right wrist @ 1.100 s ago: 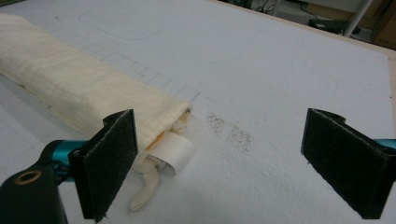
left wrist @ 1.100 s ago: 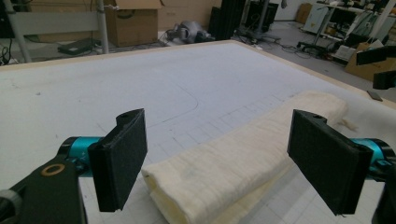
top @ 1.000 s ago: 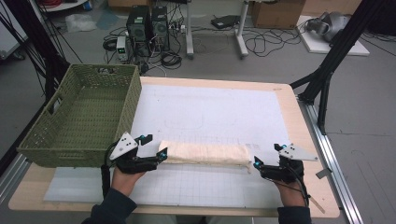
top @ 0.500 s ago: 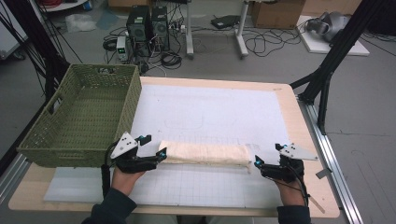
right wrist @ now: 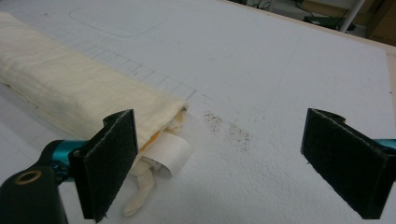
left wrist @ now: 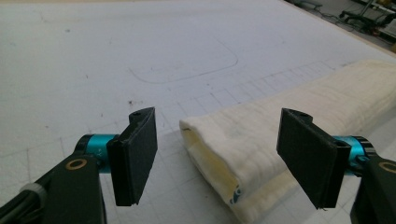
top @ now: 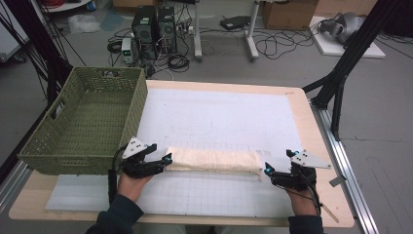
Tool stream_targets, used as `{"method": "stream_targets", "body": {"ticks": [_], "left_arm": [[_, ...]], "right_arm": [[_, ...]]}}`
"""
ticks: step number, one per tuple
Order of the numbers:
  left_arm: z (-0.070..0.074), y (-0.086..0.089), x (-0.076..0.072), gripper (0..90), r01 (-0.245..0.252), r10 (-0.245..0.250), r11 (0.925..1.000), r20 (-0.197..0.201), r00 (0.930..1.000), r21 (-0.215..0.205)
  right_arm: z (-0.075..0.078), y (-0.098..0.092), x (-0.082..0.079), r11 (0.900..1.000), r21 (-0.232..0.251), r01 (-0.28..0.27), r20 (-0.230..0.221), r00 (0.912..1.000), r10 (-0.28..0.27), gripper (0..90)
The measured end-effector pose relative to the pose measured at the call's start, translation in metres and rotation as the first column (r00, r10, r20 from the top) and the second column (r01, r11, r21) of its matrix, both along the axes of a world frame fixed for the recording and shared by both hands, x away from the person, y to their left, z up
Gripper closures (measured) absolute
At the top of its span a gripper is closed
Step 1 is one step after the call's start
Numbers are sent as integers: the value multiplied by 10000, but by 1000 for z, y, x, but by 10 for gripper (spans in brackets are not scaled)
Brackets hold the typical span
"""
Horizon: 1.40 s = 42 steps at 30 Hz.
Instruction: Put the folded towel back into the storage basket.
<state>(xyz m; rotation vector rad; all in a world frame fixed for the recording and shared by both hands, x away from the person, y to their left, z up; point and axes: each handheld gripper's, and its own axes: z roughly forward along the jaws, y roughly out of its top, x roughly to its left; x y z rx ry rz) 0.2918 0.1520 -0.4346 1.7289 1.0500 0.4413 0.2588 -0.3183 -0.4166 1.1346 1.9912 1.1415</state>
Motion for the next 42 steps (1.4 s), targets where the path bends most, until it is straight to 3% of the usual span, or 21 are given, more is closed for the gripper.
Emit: {"method": "stream_targets", "body": {"ticks": [5, 8, 18, 23, 30, 35, 38, 42], "left_arm": [[-5, -2, 6, 319, -111, 112, 9999, -513, 9986, 20], [-8, -3, 9, 335, -118, 141, 9996, -872, 9961, 270], [-17, -14, 8, 371, 442, -324, 9964, -1571, 9870, 718], [-17, -19, 6, 408, 743, -550, 9902, -1591, 9857, 1180], [-17, -26, 1, 409, 617, -370, 9836, -1450, 9887, 1696], [-16, -29, -3, 413, 597, -329, 9810, -1446, 9889, 1848], [-16, -27, -4, 496, 819, -560, 9820, -1516, 9868, 1700], [-16, -27, -7, 693, 1253, -1028, 9830, -1627, 9813, 1342]], "right_arm": [[0, -1, -2, 10000, -1, 33, -41, 10000, -33, 103], [-1, -2, -2, 10000, -5, 44, -77, 10000, -44, 103], [-2, 0, -3, 10000, -64, -57, -123, 9999, 57, 103], [-2, 3, -3, 9998, -85, -156, -169, 9997, 155, 103], [-3, 6, -1, 9995, -122, -276, -164, 9995, 274, 103], [-3, 9, -1, 9994, -50, -336, -224, 9992, 335, 103], [-3, 12, 1, 9990, -97, -439, -200, 9988, 437, 103], [-4, 20, 5, 9991, 18, -416, -314, 9986, 416, 104]]}}
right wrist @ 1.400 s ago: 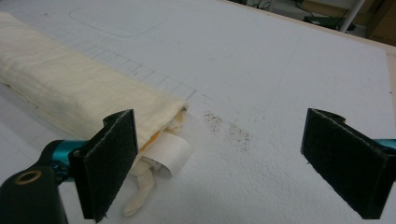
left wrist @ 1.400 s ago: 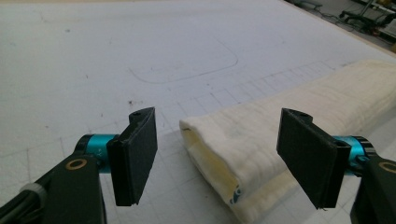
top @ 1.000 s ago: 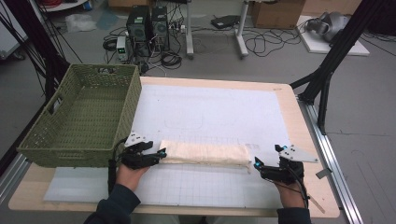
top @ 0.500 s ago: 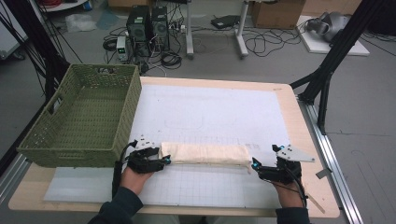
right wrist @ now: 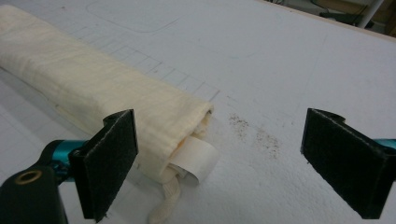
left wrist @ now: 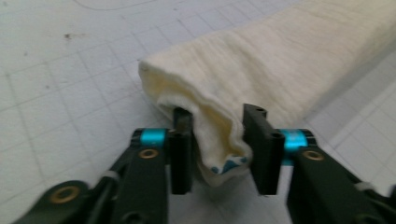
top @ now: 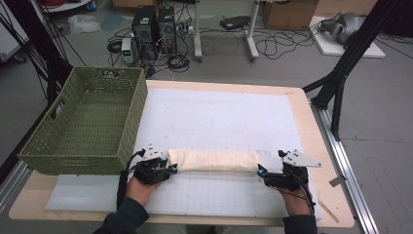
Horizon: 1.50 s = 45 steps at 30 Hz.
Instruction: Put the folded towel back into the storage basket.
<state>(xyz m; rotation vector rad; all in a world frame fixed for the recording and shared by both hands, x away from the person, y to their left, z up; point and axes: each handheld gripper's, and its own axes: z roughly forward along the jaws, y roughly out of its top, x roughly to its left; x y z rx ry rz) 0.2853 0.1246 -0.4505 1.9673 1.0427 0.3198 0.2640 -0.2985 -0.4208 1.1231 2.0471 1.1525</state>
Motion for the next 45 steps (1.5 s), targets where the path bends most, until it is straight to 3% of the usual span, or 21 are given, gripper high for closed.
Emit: {"method": "stream_targets", "body": {"ticks": [3, 7, 13, 18, 29, 36, 45], "left_arm": [[0, -1, -1, 762, 31, -31, 10000, 62, 10000, 20], [0, 1, -1, 773, -14, 14, 9999, 4, 10000, -148], [0, 5, -1, 774, -58, 56, 9997, -93, 9999, -257], [0, 6, -1, 776, 10, -12, 9997, -98, 10000, -237], [-1, 6, -1, 783, 71, -72, 9996, -30, 10000, -273], [-2, 6, -1, 786, 75, -76, 9996, -5, 10000, -268], [-1, 5, -1, 799, 85, -83, 9996, 79, 9999, -266]], "right_arm": [[-2, 7, 6, 9999, 123, 13, -247, 9997, -10, 128], [-7, 20, 11, 9998, 201, -97, -617, 9980, 109, 246], [-22, 27, 17, 9994, -347, 90, -1393, 9902, -137, 372], [-29, 26, 18, 9995, -306, 5, -1844, 9828, -61, 446], [-30, 28, 15, 9988, -133, -471, -1893, 9809, 437, 630], [-30, 30, 14, 9968, 107, -789, -1991, 9768, 795, 795], [-29, 31, 14, 9973, 87, -732, -2107, 9748, 734, 826]]}}
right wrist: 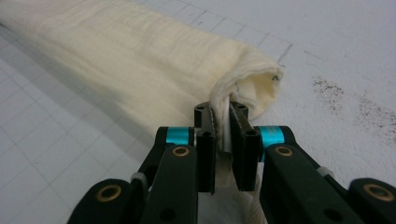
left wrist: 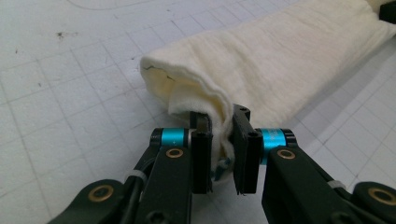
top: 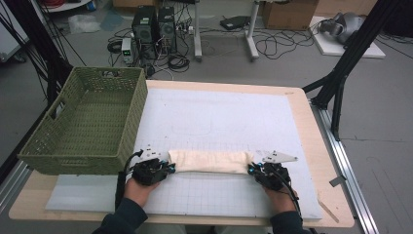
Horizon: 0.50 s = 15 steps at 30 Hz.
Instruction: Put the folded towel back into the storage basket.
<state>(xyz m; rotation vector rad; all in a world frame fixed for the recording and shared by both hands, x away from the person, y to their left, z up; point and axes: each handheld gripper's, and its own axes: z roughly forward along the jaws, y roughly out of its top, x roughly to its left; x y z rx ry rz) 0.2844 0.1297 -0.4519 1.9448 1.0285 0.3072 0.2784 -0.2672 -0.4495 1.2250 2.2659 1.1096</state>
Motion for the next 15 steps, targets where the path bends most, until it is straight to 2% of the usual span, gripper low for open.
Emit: {"method": "stream_targets", "body": {"ticks": [7, 15], "left_arm": [[2, 2, 0, 814, 28, -27, 10000, 121, 9999, -47], [16, 9, -3, 816, 174, -131, 9979, 672, 9977, -630]], "right_arm": [[3, -1, 2, 10000, 49, 6, -122, 9999, -5, 833], [10, -4, 1, 9995, 321, -32, -50, 10000, 33, 835]]}}
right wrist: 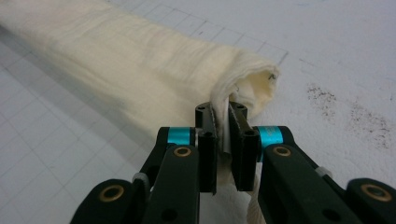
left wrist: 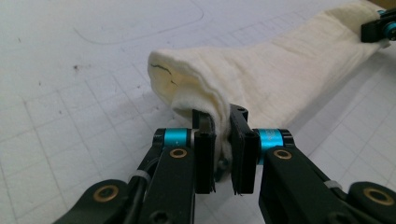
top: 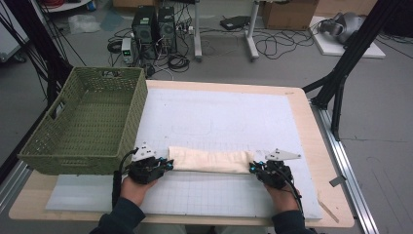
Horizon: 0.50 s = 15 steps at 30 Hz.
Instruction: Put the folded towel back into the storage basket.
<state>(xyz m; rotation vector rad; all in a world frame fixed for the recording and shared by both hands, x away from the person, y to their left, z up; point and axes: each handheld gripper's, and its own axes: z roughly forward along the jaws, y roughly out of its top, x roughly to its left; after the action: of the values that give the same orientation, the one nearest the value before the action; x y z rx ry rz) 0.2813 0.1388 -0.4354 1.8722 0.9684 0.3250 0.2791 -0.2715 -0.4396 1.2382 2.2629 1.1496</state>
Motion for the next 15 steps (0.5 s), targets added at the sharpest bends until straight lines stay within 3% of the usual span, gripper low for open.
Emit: {"method": "stream_targets", "body": {"ticks": [15], "left_arm": [[33, 3, -8, 817, 402, -323, 9970, 1177, 9925, -659]], "right_arm": [[26, -11, -4, 9978, 662, 4, 688, 9976, -50, 834]]}}
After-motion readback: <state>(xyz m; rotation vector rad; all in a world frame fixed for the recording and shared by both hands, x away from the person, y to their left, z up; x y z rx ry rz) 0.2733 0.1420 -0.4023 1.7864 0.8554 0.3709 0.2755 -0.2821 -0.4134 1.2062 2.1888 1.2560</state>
